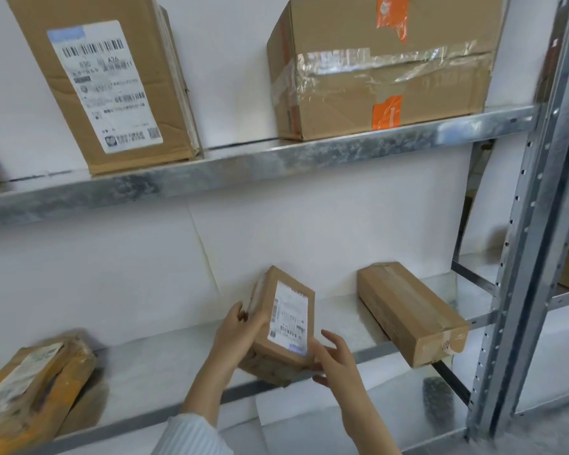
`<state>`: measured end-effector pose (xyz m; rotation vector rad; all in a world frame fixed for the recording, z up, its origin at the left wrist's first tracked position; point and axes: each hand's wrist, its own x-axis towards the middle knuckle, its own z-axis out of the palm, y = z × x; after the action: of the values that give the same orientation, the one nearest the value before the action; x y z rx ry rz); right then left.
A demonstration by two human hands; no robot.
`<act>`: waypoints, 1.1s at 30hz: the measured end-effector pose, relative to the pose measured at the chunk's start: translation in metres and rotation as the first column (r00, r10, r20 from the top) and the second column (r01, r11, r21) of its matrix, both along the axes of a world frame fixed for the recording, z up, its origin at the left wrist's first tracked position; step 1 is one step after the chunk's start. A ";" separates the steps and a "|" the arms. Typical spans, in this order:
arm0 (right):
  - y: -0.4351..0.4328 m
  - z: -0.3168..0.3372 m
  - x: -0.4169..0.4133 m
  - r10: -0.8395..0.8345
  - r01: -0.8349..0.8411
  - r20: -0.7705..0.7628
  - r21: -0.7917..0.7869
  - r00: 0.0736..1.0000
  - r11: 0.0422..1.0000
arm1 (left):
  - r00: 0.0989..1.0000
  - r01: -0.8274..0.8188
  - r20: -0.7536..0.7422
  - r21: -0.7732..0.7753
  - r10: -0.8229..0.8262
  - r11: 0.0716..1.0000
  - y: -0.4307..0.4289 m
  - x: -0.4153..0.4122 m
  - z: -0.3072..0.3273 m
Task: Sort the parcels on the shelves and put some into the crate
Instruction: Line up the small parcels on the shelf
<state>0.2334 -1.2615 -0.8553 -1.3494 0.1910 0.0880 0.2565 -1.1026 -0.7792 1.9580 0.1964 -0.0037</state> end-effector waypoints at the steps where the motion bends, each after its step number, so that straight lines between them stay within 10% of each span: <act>1: 0.000 0.000 0.005 -0.017 0.017 -0.004 -0.013 1.000 1.000 | 1.000 -0.011 -0.004 -0.037 0.010 0.999 0.002 0.002 -0.002; 18: 0.016 0.000 0.004 0.054 -0.046 -0.082 0.089 0.995 0.995 | 0.990 -0.120 0.005 -0.465 0.138 0.877 0.016 -0.007 -0.040; 33: -0.013 0.009 0.028 0.057 -0.058 -0.108 -0.004 0.992 0.998 | 0.991 -0.119 0.012 -0.402 0.136 0.908 0.065 0.029 -0.022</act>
<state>0.2609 -1.2748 -0.8458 -1.3585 0.2435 0.2093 0.2853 -1.0380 -0.8009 1.5308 0.2747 0.0760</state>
